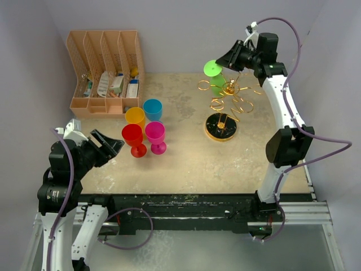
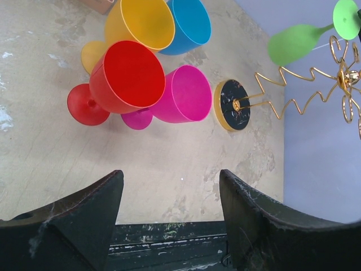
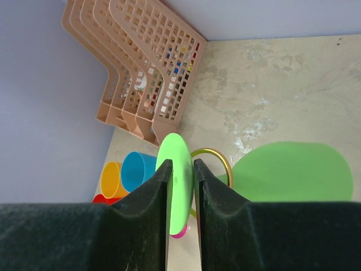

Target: Take the wine glass off the wine glass rack

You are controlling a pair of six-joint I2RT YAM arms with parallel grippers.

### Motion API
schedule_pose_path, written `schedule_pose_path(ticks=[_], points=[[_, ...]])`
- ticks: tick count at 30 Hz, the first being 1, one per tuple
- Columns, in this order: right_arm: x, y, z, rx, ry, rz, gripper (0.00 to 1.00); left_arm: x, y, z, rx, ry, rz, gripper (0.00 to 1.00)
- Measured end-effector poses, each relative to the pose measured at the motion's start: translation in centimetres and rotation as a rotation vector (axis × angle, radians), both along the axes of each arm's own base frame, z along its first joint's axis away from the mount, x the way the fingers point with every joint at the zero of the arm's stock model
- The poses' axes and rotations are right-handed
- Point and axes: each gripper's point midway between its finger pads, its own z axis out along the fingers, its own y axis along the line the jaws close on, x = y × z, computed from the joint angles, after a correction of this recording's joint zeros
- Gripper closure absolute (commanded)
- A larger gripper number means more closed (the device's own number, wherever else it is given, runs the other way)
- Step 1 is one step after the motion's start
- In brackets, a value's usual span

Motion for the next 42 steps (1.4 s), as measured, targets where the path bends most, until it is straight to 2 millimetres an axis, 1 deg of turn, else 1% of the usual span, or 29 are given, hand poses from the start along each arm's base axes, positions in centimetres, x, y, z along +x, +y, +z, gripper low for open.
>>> schedule_pose_path(ticks=[3,8,9,12,20,23,26,33,37,42], points=[[-0.2,0.3,0.2,-0.001,-0.005,0.010,0.79,0.0,0.0,0.0,0.000,0.000,-0.001,0.28],[-0.9,0.7,0.7,0.000,-0.012,0.019,0.99,0.0,0.0,0.0,0.000,0.000,-0.001,0.28],[-1.1,0.7,0.8,0.000,-0.012,0.020,1.00,0.0,0.0,0.0,0.000,0.000,-0.001,0.28],[-1.4,0.7,0.8,0.004,-0.009,0.022,1.00,0.0,0.0,0.0,-0.001,0.000,-0.002,0.28],[-1.8,0.4,0.1,0.029,0.025,-0.013,1.00,0.0,-0.1,0.0,-0.001,0.001,-0.003,0.28],[-2.2,-0.2,-0.1,0.055,0.039,-0.056,1.00,-0.1,0.0,-0.1,-0.001,0.006,-0.003,0.28],[-2.8,-1.2,0.2,0.081,0.042,-0.107,1.00,-0.2,0.0,-0.2,0.000,0.013,-0.003,0.28],[-3.6,-3.3,1.6,0.120,0.031,-0.217,1.00,-0.2,0.0,-0.3,0.000,0.016,-0.003,0.28],[-3.4,-4.0,2.3,0.132,0.015,-0.253,1.00,-0.2,0.0,-0.3,0.000,0.016,-0.003,0.28],[-3.0,-4.4,1.9,0.138,0.004,-0.277,1.00,-0.3,0.0,-0.2,0.000,0.011,-0.003,0.28]])
